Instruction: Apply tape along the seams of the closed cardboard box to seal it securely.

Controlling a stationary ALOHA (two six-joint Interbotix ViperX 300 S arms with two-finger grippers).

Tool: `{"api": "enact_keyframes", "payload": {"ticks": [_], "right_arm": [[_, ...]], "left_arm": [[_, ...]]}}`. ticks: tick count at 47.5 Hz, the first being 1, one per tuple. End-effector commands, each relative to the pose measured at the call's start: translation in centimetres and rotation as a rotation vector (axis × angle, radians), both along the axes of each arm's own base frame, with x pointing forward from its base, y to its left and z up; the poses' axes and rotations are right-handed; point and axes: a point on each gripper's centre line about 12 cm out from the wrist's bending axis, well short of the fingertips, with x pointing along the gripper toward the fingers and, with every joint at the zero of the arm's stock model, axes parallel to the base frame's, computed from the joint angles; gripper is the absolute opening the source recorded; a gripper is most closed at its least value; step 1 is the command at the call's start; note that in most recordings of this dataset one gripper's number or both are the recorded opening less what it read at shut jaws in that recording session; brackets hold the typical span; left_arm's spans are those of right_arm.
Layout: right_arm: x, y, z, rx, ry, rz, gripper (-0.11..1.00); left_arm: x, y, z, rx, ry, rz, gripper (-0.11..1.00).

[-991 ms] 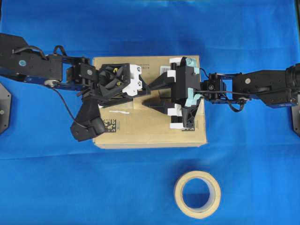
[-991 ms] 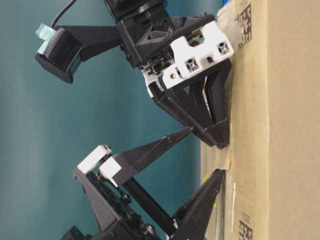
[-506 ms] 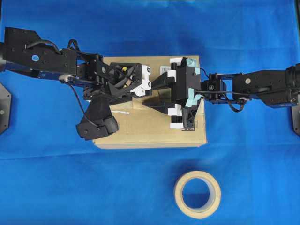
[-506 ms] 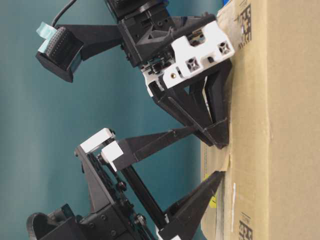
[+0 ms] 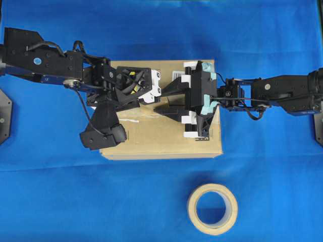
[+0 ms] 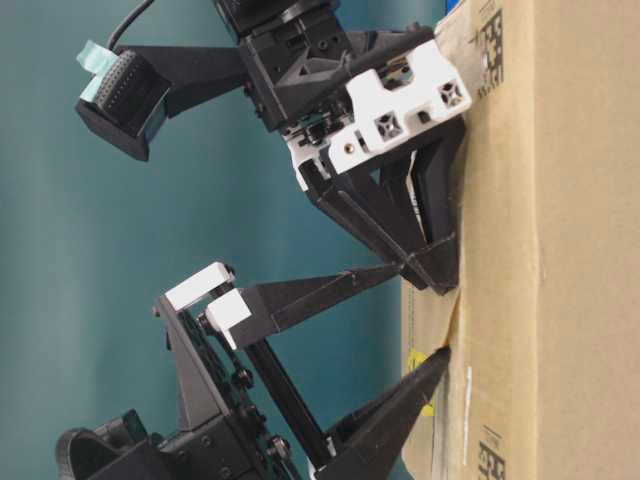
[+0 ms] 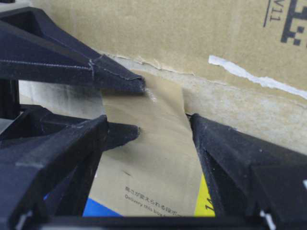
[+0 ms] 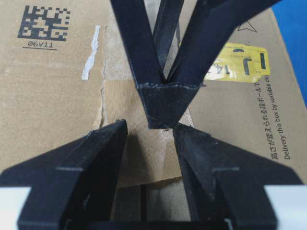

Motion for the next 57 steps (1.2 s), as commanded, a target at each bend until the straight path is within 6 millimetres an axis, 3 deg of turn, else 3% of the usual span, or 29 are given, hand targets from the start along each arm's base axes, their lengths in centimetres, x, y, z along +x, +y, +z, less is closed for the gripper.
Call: {"api": "enact_keyframes", "payload": {"ticks": [1,17,33,46,52,57], "right_arm": [[0.1,0.1,0.5,-0.003,-0.012,0.003,0.47],[0.1,0.1,0.5,-0.003,-0.011,0.005,0.47],[-1.4,0.2,0.9,0.000,-0.017,0.002,0.47],[-2.8,0.1,6.5,-0.025,-0.169,0.007,0.46],[-3.0,-0.7,7.8,-0.028,-0.238,-0.017,0.35],[-2.7,-1.2,7.8,-0.022,-0.251,-0.035,0.12]], "left_arm": [[-0.5,0.7,0.3,0.011,0.018,0.011,0.70],[-0.8,0.7,1.7,0.014,-0.030,0.019,0.70],[-1.7,0.4,3.5,-0.045,-0.354,0.093,0.69],[-2.8,-1.2,5.1,-0.152,-0.607,0.146,0.67],[-3.0,-2.2,5.5,-0.259,-0.666,0.199,0.63],[-3.0,-2.6,5.1,-0.399,-0.679,0.299,0.49]]}}
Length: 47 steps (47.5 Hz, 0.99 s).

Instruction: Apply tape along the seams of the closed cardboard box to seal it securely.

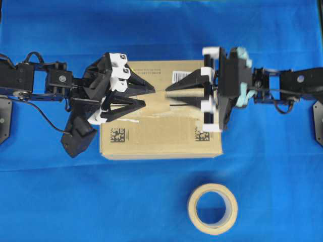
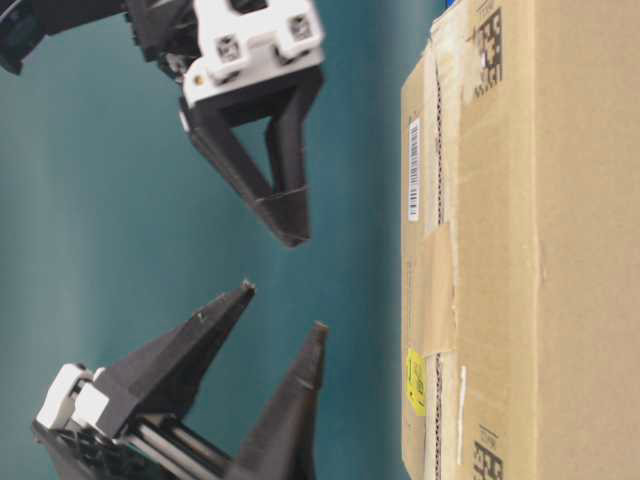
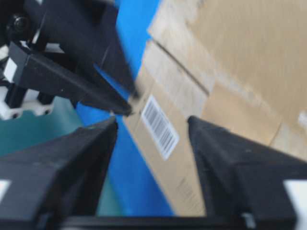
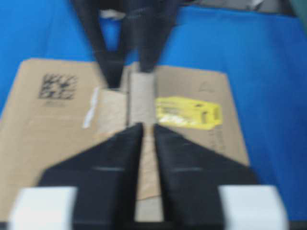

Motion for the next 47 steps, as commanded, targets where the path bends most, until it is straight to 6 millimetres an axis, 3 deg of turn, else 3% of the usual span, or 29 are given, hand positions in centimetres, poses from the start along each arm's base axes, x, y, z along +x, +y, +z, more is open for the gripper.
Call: {"api": "enact_keyframes", "payload": {"ticks": [1,3,7,10,17,26,47], "right_arm": [[0.3,-0.4,1.4,0.002,-0.059,-0.014,0.08],[0.6,-0.5,1.2,0.003,-0.054,-0.014,0.00],[1.2,-0.5,0.6,0.007,-0.034,-0.015,0.00],[1.7,-0.6,0.0,0.006,-0.021,-0.015,0.00],[3.1,-0.6,-1.3,0.012,0.010,-0.014,0.00],[4.3,0.1,-2.7,0.015,0.037,0.005,0.00],[4.2,0.4,-5.0,0.040,0.103,0.005,0.00]], "left_arm": [[0.0,-0.3,0.7,-0.116,-0.048,0.039,0.44],[0.0,-0.3,0.2,-0.202,-0.044,0.074,0.32],[0.3,-0.3,-0.5,-0.357,-0.047,0.136,0.10],[0.6,-0.2,-0.9,-0.450,-0.052,0.176,0.00],[1.4,0.4,-2.6,-0.599,-0.041,0.258,0.00],[2.0,0.6,-4.2,-0.656,-0.007,0.298,0.00],[2.1,1.9,-6.7,-0.666,0.044,0.362,0.00]]}}
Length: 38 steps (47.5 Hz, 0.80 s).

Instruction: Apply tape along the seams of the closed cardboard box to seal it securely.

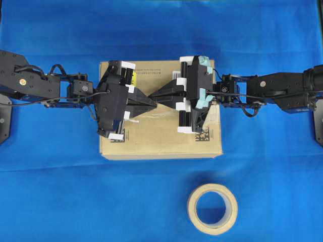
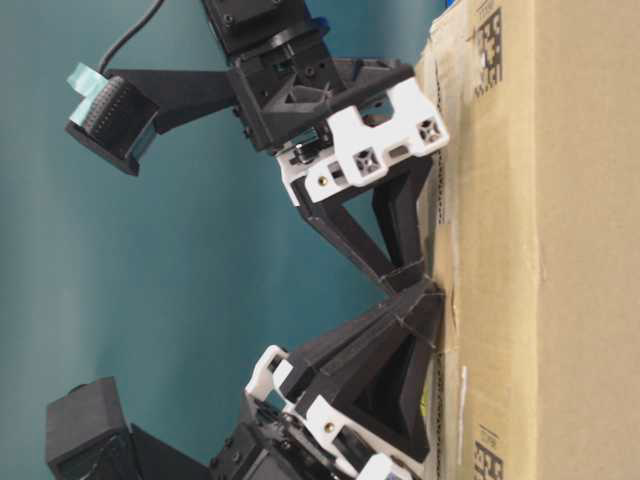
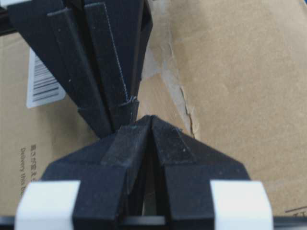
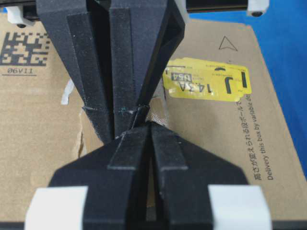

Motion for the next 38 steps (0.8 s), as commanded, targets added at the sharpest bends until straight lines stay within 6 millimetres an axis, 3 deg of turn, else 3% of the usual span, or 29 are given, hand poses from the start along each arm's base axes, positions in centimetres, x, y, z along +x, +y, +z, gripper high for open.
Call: {"api": "enact_keyframes", "payload": {"ticks": [1,11,25,32,38], "right_arm": [[0.1,0.2,0.7,0.000,-0.017,0.006,0.00],[-0.8,0.3,0.0,0.004,0.030,0.006,0.00],[-3.3,0.4,-0.5,0.024,0.055,-0.009,0.00],[-4.1,0.4,0.1,0.039,0.042,-0.016,0.00],[-4.0,0.8,1.7,0.035,-0.004,-0.003,0.00]], "left_arm": [[0.2,0.7,0.3,0.000,-0.015,0.020,0.00],[-0.5,1.3,-0.7,-0.002,0.012,0.038,0.00],[-3.3,1.7,-1.4,-0.003,0.009,0.058,0.00],[-4.0,1.3,-0.6,-0.016,-0.044,0.059,0.00],[-3.3,0.2,1.4,-0.030,-0.119,0.031,0.00]]}}
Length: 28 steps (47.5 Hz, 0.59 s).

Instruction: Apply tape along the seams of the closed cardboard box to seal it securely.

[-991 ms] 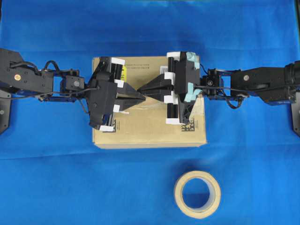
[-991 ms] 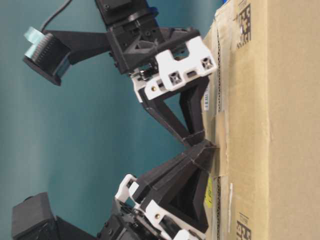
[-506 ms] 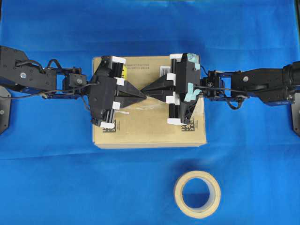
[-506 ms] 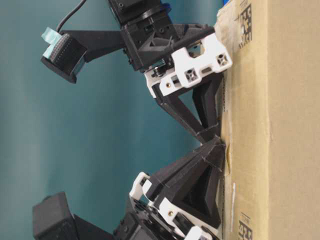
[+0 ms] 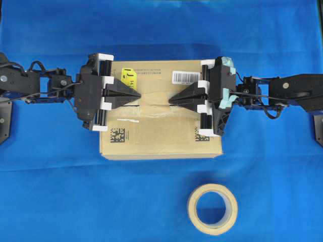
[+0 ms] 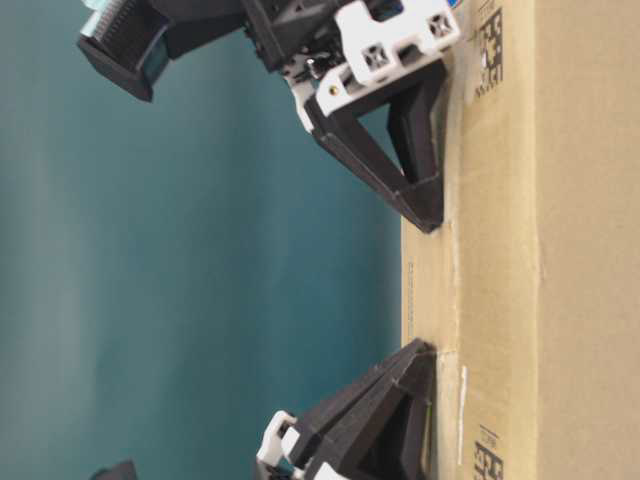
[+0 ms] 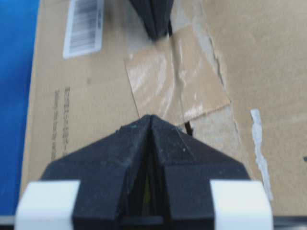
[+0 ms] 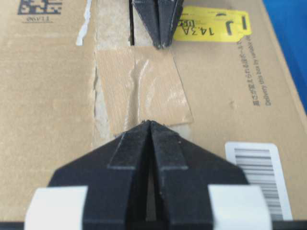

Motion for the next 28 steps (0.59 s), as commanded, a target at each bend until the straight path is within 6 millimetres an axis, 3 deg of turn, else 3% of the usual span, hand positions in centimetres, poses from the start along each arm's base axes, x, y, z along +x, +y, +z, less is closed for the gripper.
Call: {"api": "enact_keyframes", "payload": {"ticks": [1,6,13,28], "right_arm": [[0.4,0.4,2.3,-0.004,-0.072,0.012,0.00],[1.0,0.6,3.7,-0.008,-0.124,0.017,0.00],[2.1,0.4,4.2,-0.014,-0.168,0.014,0.00],[4.9,0.9,1.8,-0.010,-0.090,0.031,0.00]], "left_arm": [[0.8,-1.1,2.3,0.003,-0.077,-0.032,0.00],[2.0,-2.8,3.6,0.003,-0.120,-0.081,0.00],[3.2,-3.4,3.2,-0.002,-0.111,-0.098,0.00],[4.4,-3.4,0.5,-0.002,-0.062,-0.096,0.00]]}}
